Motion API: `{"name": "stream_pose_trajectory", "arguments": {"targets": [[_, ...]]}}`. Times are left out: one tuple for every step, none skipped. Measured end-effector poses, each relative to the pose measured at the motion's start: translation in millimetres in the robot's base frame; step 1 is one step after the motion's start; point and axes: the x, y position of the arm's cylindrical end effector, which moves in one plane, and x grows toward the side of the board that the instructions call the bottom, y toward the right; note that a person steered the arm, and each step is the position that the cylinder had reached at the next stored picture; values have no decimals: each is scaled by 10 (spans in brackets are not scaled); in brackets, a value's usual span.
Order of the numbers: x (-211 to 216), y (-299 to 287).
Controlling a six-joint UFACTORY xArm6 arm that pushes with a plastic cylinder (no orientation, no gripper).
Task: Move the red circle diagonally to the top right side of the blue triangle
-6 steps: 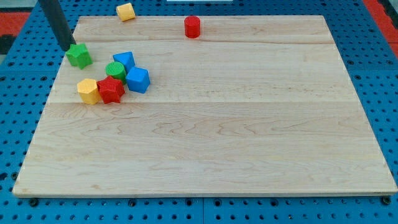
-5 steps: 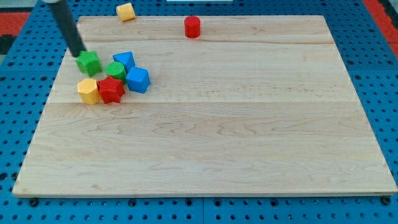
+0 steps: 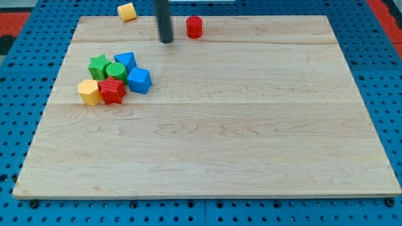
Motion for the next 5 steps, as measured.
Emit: {"name": "stream_pose_trajectory", "arguments": {"targets": [[-157,597],[-398,350],[-528,116],[-778,469],[-651,-521]]}}
